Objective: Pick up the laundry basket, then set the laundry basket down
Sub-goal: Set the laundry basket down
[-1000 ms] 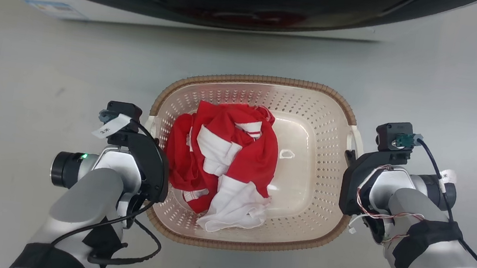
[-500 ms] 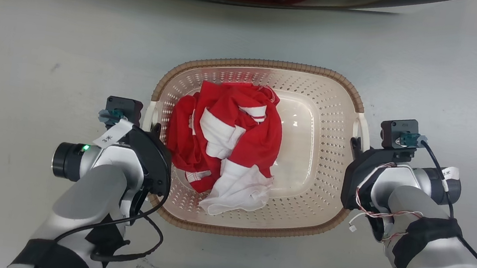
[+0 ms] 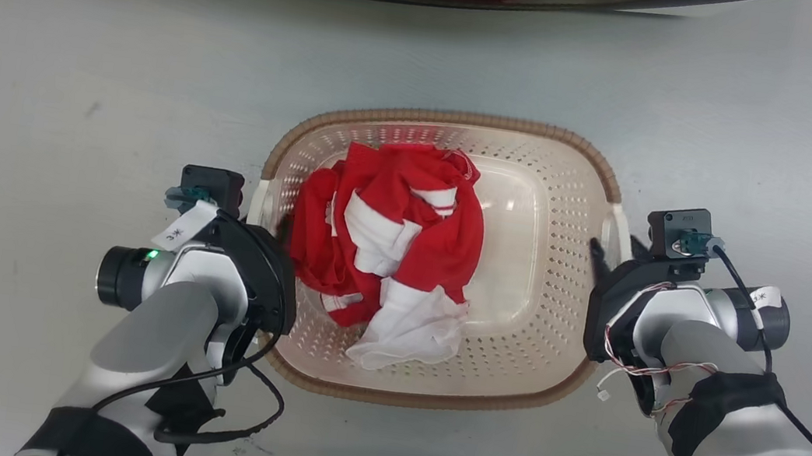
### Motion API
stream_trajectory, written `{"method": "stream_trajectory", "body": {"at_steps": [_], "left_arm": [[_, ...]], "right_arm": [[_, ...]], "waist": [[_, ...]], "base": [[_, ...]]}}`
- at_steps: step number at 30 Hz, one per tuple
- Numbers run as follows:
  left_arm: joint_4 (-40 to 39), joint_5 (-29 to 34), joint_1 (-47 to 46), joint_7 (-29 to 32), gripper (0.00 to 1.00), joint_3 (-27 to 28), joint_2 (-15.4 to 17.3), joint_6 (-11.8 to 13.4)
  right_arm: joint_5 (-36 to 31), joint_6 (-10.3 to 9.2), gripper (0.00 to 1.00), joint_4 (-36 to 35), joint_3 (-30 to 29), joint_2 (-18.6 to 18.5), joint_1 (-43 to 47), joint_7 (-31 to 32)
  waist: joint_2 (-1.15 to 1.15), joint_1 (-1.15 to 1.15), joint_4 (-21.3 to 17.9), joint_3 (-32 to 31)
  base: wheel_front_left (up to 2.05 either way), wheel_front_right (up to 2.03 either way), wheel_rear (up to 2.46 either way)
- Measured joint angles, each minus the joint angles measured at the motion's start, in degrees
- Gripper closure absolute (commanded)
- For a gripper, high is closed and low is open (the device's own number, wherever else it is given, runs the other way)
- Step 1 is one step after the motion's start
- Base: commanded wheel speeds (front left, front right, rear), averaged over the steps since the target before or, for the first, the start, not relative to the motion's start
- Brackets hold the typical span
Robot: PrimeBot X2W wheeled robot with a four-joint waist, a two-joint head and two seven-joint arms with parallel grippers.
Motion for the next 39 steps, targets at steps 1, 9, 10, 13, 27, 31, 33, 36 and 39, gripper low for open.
{"method": "stream_trajectory", "body": {"at_steps": [1, 9, 10, 13, 27, 31, 33, 36, 39], "left_arm": [[-0.1, -0.1, 0.0, 0.0, 0.00, -0.3, -0.1, -0.1], [-0.1, -1.0, -0.4, 0.0, 0.00, -1.5, -0.2, -0.4], [0.1, -1.1, -0.5, 0.0, 0.00, -1.7, -0.2, -0.4], [0.5, -1.1, -1.0, 0.1, 0.00, -2.1, -0.2, -0.4], [5.2, -0.5, -1.2, -1.6, 0.00, -3.3, 0.0, -1.6], [5.4, -0.6, -0.1, -4.2, 0.00, -3.0, 0.7, -2.8], [5.3, -0.6, 1.2, -5.8, 0.00, -2.9, 0.8, -3.0], [5.0, -0.6, 2.8, -8.8, 0.00, -2.8, 0.9, -3.5], [4.3, -0.6, 3.9, -12.1, 0.00, -2.8, 1.4, -3.5]], "right_arm": [[0.0, 0.00, 0.00, 0.1, 0.1, 0.0, -0.1, -0.2], [-0.3, 0.08, 0.00, 0.9, 0.3, 0.0, -0.6, -0.7], [-0.3, 0.16, 0.00, 1.0, 0.3, 0.0, -0.6, -0.8], [-0.3, 0.25, 0.00, 1.3, 0.2, 0.0, -0.6, -1.2], [0.7, 1.46, 0.00, 2.5, -1.0, -0.6, 1.9, -4.4], [1.2, 2.00, 0.00, 2.5, -1.4, -0.7, 3.0, -6.6], [1.6, 2.02, 0.00, 2.5, -2.0, -0.7, 4.0, -7.9], [2.1, 2.07, 0.00, 2.1, -2.7, -0.8, 5.5, -9.9], [2.7, 2.25, 0.00, 1.3, -3.5, -0.8, 6.9, -10.9]], "waist": [[0.00, 0.00, 0.0, 0.0], [0.00, 0.00, 0.3, 0.1], [0.00, 0.00, 0.3, 0.0], [0.00, 0.00, 0.4, -0.3], [0.00, -0.01, 0.6, -6.1], [0.00, -0.01, 0.6, -8.8], [0.00, -0.01, 0.6, -10.3], [0.00, -0.01, 0.5, -12.5], [0.00, -0.01, 0.5, -14.9]], "base": [[0.00, 0.00, 0.00], [0.00, 0.00, 0.00], [0.00, 0.00, 0.00], [0.00, 0.00, 0.00], [0.00, 0.00, 0.00], [0.00, 0.00, 0.00], [0.00, 0.00, 0.00], [0.00, 0.00, 0.00], [0.00, 0.00, 0.00]]}}
